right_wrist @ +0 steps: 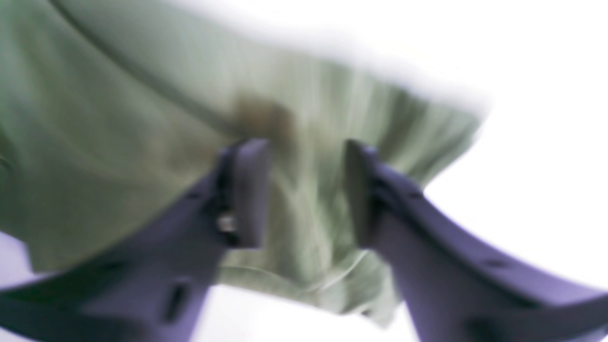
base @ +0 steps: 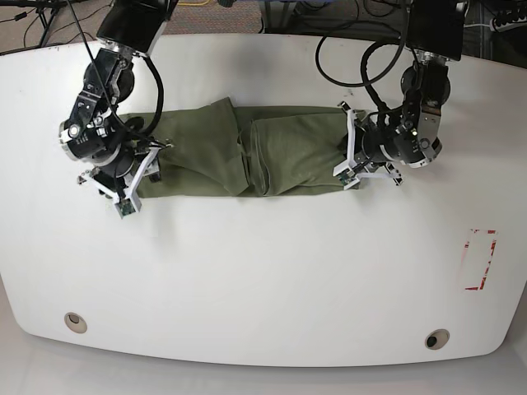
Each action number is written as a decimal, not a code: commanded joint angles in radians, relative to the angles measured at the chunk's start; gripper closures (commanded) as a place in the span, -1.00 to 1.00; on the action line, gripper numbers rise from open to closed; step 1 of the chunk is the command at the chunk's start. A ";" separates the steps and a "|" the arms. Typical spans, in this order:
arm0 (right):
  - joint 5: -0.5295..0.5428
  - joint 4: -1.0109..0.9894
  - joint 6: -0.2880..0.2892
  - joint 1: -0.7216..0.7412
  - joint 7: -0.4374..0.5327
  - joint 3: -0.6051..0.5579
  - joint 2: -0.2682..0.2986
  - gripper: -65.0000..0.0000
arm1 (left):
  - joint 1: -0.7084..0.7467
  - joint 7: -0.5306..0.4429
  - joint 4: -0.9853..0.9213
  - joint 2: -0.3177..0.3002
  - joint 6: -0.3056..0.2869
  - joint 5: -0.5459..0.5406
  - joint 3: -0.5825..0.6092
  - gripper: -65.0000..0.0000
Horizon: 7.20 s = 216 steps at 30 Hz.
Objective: Layout the t-shirt on the table in an organized manner, then fold the t-shirt properly
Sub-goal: 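Lay the shirt end down with the left gripper and pull back, then grasp both ends of the green strip with the left and right grippers, then fold both strip ends inward toward each other with both grippers, then fold the right gripper's end over onto the bundle and press down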
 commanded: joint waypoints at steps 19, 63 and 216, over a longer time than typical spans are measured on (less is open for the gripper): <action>0.290 -0.137 0.001 0.211 -0.213 0.500 -0.032 -0.87 | -0.004 0.015 -0.060 -0.016 -0.001 0.013 -0.111 0.85; 0.531 -0.436 0.001 0.021 -0.014 0.317 0.029 -0.82 | 0.001 0.015 -0.052 -0.018 -0.001 0.013 -0.111 0.85; 0.416 -0.090 0.001 0.177 -0.028 -0.496 -0.230 -0.43 | -0.093 -0.071 -0.215 0.169 -0.001 -0.085 -0.309 0.85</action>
